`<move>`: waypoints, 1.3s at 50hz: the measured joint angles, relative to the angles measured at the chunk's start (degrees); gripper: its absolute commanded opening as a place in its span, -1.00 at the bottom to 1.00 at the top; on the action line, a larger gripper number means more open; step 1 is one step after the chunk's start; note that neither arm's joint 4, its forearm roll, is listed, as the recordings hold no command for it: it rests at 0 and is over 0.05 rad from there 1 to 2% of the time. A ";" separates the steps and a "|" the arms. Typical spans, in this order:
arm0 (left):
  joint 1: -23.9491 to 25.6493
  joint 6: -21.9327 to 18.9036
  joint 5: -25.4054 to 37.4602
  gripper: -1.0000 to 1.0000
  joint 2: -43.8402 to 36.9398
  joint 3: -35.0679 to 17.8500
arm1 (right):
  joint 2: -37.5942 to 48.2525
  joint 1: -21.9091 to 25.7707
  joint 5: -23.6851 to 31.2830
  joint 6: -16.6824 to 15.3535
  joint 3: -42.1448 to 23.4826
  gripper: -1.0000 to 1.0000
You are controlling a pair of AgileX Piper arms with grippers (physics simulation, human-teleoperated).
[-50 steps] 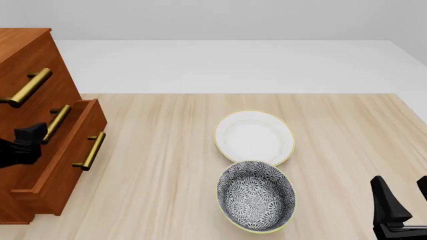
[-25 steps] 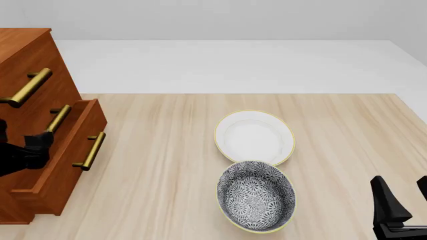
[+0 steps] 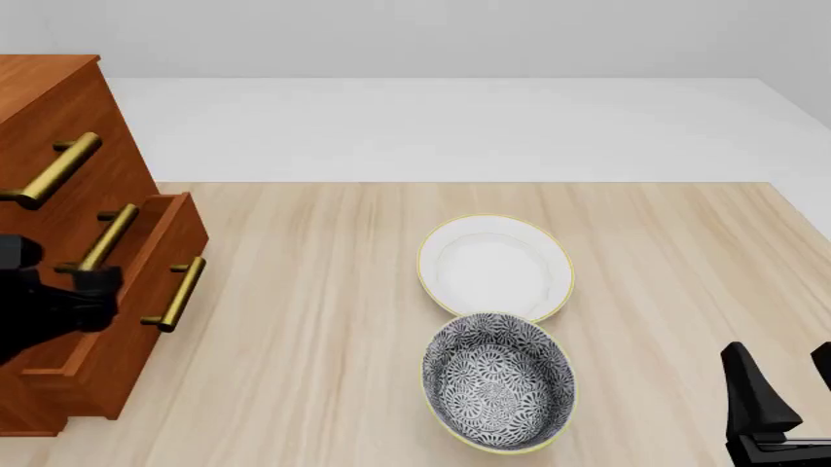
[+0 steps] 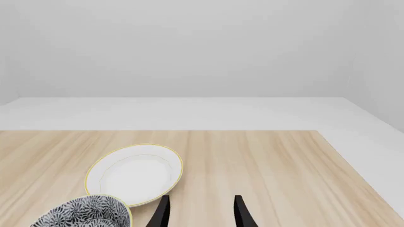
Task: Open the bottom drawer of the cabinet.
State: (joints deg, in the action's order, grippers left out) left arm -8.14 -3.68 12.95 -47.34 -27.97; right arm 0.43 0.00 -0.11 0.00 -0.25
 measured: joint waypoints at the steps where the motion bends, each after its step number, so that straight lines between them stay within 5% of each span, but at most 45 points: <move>1: -0.01 0.04 -0.35 1.00 -0.31 0.13 | 0.00 0.00 0.00 0.00 0.00 1.00; 65: -2.48 -1.08 -14.22 1.00 -13.43 4.86 | 0.00 0.00 0.00 0.00 0.00 1.00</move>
State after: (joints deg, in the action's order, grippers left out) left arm -10.61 -4.75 -1.26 -60.77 -23.11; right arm 0.42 0.00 -0.11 0.00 -0.25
